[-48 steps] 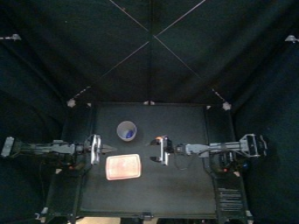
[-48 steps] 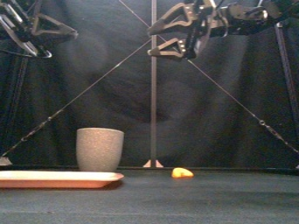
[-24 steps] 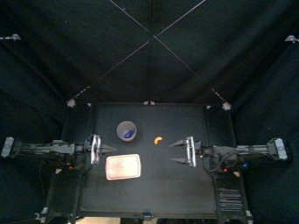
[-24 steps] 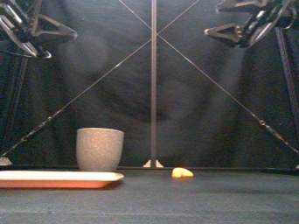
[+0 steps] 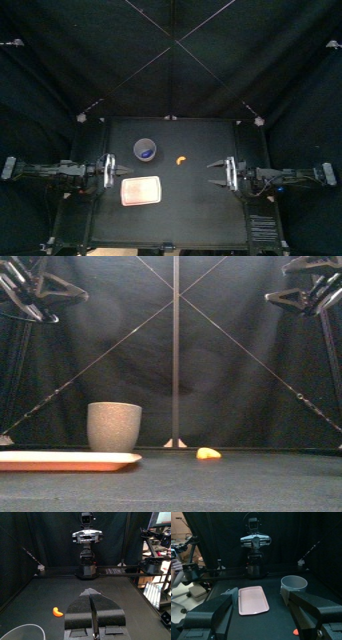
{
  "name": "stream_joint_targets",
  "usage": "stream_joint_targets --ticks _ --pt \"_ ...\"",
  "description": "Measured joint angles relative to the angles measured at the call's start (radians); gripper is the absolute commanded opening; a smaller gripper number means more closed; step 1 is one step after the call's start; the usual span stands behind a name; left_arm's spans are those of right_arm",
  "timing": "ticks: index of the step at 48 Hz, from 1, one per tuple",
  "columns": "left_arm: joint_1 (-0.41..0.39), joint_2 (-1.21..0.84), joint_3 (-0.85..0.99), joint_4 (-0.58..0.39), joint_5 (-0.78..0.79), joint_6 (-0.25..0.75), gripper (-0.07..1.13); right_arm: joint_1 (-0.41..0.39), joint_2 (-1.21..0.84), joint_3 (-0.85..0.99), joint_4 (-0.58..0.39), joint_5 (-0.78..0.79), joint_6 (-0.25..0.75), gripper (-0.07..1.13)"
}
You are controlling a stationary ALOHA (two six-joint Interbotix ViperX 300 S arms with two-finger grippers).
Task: Pick the eggplant then place it in the grey bowl
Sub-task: Drop eggplant in the grey bowl and return to neutral
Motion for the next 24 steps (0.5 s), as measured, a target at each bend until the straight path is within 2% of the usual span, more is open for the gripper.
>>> stream_joint_targets --ticks 24 --pt "0.0 0.0 0.0 0.002 0.002 0.0 -0.01 -0.003 -0.008 -0.009 -0.002 0.02 -0.003 1.0"
